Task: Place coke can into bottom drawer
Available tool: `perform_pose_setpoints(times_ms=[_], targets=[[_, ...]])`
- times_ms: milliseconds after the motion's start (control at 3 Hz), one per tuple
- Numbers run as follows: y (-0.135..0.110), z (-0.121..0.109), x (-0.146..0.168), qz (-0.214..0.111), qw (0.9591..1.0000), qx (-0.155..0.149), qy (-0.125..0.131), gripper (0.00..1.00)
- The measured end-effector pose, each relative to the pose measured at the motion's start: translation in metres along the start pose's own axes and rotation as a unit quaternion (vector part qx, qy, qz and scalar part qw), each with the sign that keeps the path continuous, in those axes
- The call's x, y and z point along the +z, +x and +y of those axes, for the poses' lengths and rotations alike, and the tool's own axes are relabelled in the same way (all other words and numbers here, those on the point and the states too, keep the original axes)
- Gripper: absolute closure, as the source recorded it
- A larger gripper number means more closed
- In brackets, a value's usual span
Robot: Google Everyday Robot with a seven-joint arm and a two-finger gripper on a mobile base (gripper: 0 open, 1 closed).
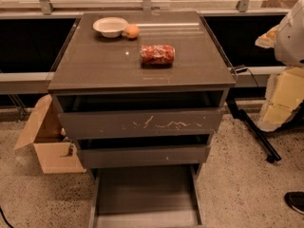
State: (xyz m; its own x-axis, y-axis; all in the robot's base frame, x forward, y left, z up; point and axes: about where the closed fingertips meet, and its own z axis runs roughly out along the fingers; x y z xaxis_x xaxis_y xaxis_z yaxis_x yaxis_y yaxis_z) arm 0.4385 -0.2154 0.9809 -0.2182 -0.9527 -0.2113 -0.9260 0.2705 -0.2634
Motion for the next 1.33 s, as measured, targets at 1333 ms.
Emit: perform_pose_setpoints(times_ms=[1333], targets=[[-0.032, -0.050, 0.043, -0.066, 0.9978, -0.003, -0.003, 0.00]])
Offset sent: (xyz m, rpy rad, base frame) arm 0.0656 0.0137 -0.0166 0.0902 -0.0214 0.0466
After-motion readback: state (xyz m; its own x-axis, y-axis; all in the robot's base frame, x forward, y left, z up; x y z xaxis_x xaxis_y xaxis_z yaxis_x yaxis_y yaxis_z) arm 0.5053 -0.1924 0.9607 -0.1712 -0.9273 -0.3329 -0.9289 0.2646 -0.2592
